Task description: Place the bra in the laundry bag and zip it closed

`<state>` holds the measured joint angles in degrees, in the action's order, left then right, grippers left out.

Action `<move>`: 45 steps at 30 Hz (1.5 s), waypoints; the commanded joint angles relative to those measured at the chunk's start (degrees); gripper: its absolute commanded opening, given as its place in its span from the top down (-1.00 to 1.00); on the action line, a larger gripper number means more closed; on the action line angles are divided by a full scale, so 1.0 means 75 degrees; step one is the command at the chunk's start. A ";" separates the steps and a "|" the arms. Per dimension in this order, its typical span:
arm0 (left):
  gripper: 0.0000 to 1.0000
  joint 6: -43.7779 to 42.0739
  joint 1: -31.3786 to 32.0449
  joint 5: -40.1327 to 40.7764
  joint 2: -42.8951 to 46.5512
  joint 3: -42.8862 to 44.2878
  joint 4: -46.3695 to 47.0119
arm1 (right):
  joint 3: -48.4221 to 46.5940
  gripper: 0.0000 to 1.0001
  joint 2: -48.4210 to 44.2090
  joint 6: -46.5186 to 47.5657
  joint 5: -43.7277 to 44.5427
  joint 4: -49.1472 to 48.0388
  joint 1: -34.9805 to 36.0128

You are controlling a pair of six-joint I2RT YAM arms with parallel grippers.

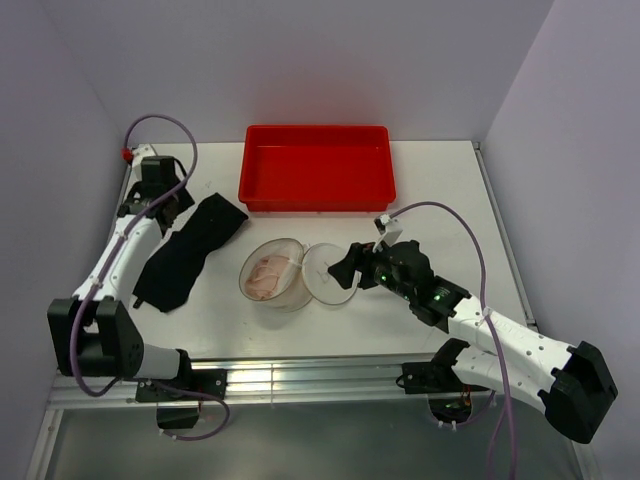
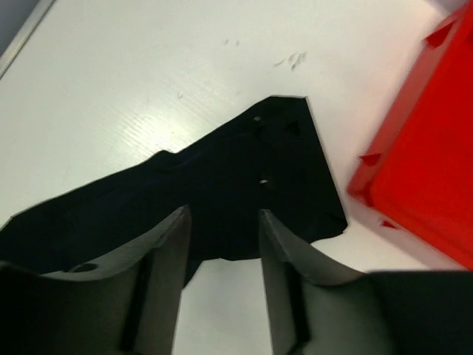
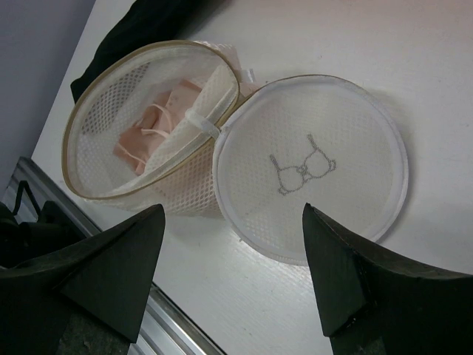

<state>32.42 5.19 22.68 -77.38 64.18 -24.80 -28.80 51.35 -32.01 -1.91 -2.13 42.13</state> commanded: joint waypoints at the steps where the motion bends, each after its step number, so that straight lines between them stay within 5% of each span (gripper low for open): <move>1: 0.08 -0.0886 -0.0935 -0.1647 -0.0661 0.0523 -0.0443 | 0.0007 -0.64 -0.0109 0.0155 -0.0143 -0.0313 0.0066; 7: 0.35 -0.2375 -0.1746 -0.4283 -0.2173 0.0911 0.0373 | 0.0136 -0.64 -0.0237 0.0108 -0.0354 -0.0489 0.0066; 11: 0.10 -0.2963 -0.1864 -0.5365 -0.3285 0.1507 0.0693 | 0.0183 -0.64 -0.0354 0.0119 -0.0331 -0.0442 0.0066; 15: -0.05 -0.3315 -0.1922 -0.5591 -0.4643 0.2386 0.0237 | 0.0218 -0.64 -0.0425 0.0155 -0.0144 -0.0384 0.0055; 24: -0.32 -0.3456 -0.2005 -0.5038 -0.5596 0.3021 0.0106 | 0.0125 -0.64 -0.0086 0.0190 -0.0214 -0.0372 0.0055; 34: -0.02 -0.3152 -0.2145 -0.6175 -0.5807 0.2985 -0.0279 | 0.0125 -0.64 0.0184 0.0131 -0.0284 -0.0560 0.0066; 39: -0.08 -0.2964 -0.2262 -0.6316 -0.5807 0.2938 -0.0537 | 0.0137 -0.64 0.0289 0.0108 -0.0342 -0.0618 0.0090; 42: 0.06 -0.2859 -0.2309 -0.6596 -0.5854 0.2880 -0.0573 | 0.0136 -0.64 0.0336 0.0119 -0.0308 -0.0642 0.0113; 45: 0.43 -0.2719 -0.2344 -0.6680 -0.5842 0.2856 -0.0561 | 0.0090 -0.64 0.0418 0.0131 -0.0261 -0.0618 0.0125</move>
<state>10.96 -12.05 -24.56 -120.60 86.13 -27.83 -27.59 54.04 -31.66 -4.16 -4.12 42.57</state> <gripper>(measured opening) 0.321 0.821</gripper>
